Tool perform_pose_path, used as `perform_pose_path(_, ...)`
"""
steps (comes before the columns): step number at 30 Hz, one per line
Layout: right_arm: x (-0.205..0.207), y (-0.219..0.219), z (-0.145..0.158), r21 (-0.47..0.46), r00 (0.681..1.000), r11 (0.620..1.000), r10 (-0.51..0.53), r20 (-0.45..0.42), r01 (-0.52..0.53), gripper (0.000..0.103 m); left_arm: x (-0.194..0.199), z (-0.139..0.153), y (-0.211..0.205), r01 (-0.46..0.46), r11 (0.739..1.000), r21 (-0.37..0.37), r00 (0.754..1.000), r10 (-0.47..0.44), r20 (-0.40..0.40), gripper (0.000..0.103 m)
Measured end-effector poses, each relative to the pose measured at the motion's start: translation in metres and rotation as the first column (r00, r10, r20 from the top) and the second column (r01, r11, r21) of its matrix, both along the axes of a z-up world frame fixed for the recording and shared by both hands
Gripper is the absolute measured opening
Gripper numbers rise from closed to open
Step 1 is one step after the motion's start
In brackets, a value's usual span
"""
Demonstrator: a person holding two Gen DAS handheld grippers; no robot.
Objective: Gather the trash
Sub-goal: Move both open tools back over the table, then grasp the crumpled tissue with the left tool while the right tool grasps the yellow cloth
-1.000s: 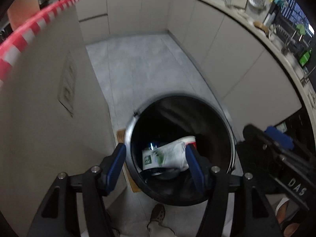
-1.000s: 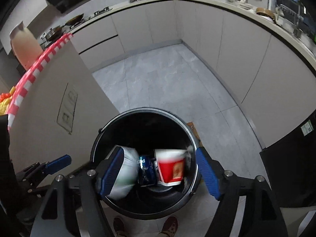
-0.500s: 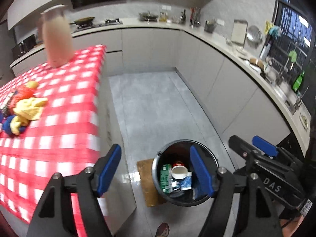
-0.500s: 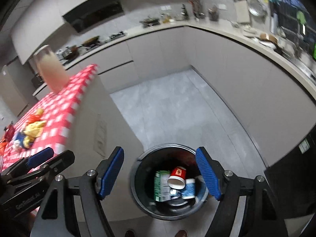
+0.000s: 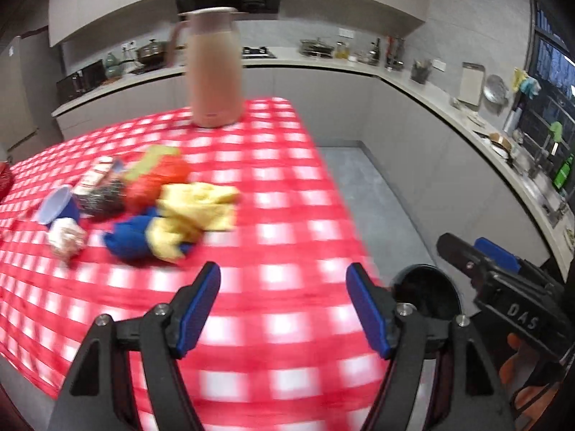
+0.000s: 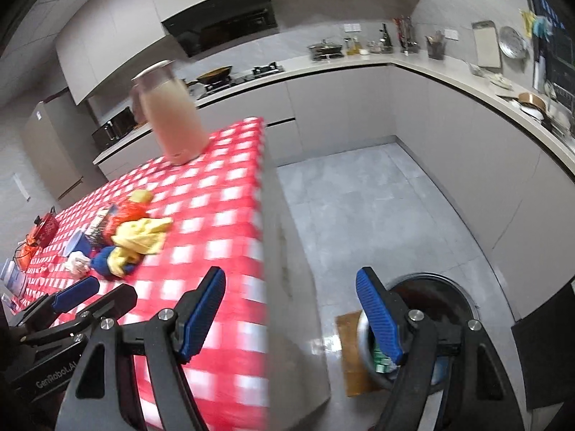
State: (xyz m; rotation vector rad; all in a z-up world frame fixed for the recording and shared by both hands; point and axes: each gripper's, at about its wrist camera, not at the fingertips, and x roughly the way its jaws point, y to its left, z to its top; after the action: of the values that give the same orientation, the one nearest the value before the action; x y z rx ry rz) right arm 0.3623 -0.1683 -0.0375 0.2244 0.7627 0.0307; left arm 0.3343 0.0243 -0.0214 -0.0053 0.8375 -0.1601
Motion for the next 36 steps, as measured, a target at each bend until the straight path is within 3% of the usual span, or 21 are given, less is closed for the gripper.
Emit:
perform_pose_path(15,0.043,0.159,-0.009,-0.027,0.993,0.993,0.114,-0.008,-0.114,0.077,0.029,-0.019,0.148,-0.139,0.99,0.006,0.99,0.139,-0.001,0.074)
perform_pose_path(22,0.058,0.194,-0.015,-0.045,0.99,0.989,0.141,-0.018,-0.141,0.077,0.042,-0.031,0.191,-0.191,0.982,0.001,0.981,0.191,-0.014,0.074)
perform_pose_path(36,0.095,0.234,-0.036,-0.066,0.987,0.986,0.151,-0.061,-0.155,0.077,0.065,-0.056,0.238,-0.235,0.972,0.013,0.971,0.236,-0.048,0.074)
